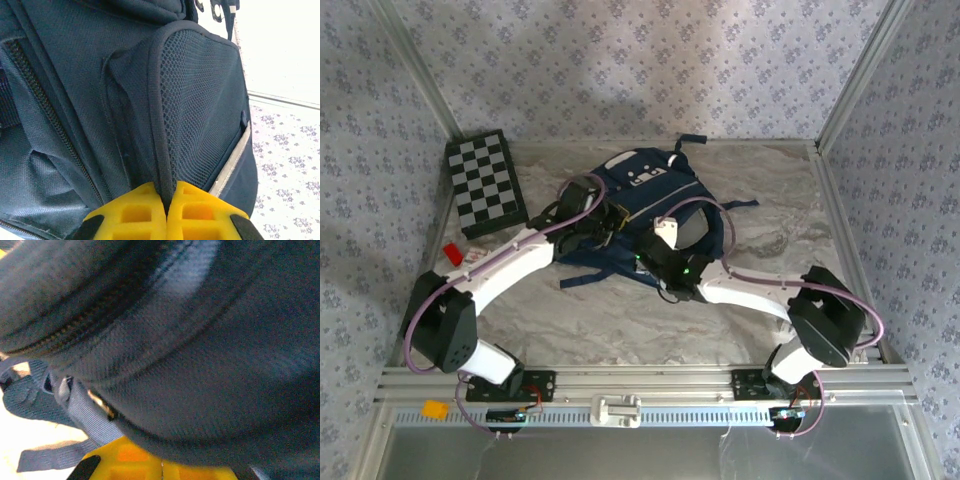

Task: Pack the student bag

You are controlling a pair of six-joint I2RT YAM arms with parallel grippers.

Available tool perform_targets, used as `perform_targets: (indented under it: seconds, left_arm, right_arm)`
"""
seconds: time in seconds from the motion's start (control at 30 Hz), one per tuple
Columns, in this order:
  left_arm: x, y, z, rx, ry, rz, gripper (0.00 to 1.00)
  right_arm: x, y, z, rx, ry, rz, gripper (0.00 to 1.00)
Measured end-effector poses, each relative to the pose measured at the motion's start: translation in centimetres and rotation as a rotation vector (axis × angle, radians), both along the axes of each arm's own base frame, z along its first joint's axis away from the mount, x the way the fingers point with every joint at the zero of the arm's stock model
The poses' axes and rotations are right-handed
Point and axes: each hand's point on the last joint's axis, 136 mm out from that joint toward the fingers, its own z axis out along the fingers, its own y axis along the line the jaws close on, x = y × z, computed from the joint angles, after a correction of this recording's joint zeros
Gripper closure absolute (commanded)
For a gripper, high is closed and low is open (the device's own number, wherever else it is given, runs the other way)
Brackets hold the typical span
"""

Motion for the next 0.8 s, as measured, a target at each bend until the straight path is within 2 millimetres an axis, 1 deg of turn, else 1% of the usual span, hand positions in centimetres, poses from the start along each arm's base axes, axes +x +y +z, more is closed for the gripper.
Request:
perform_targets:
  seconds: [0.2, 0.33, 0.37, 0.43, 0.53, 0.6, 0.67, 0.73, 0.8]
  left_arm:
    - [0.3, 0.2, -0.4, 0.033, -0.001, -0.029, 1.0]
    - [0.3, 0.1, -1.2, 0.057, 0.003, -0.052, 1.0]
    - [0.3, 0.0, -1.3, 0.062, 0.004, -0.06, 0.96]
    - [0.2, -0.2, -1.6, 0.072, 0.002, -0.083, 0.78]
    - [0.2, -0.2, -1.6, 0.074, -0.015, -0.1, 0.57]
    - [-0.4, 0.3, -1.6, 0.07, -0.03, -0.1, 0.48]
    - [-1.9, 1.1, -2.1, 0.061, -0.029, -0.091, 0.44]
    - [-3.9, 1.8, -2.9, 0.045, -0.017, -0.082, 0.42]
    - [-5.6, 1.8, -3.9, 0.026, 0.0, -0.072, 0.42]
  right_arm:
    - [-1.7, -1.6, 0.7, -0.012, 0.041, 0.018, 1.0]
    - [-2.3, -1.8, 0.5, -0.015, 0.077, 0.042, 1.0]
    - [-2.4, -1.8, 0.4, -0.015, 0.083, 0.048, 1.0]
    - [-2.5, -1.7, 0.2, -0.014, 0.097, 0.064, 1.0]
    - [-2.5, -1.7, 0.0, -0.005, 0.119, 0.08, 1.0]
    - [-2.5, -1.7, -0.3, 0.008, 0.136, 0.088, 1.0]
    - [-2.6, -1.8, -0.7, 0.017, 0.152, 0.098, 1.0]
    - [-2.7, -1.8, -1.2, 0.024, 0.166, 0.114, 1.0]
    - [-2.8, -1.6, -1.3, 0.029, 0.171, 0.128, 1.0]
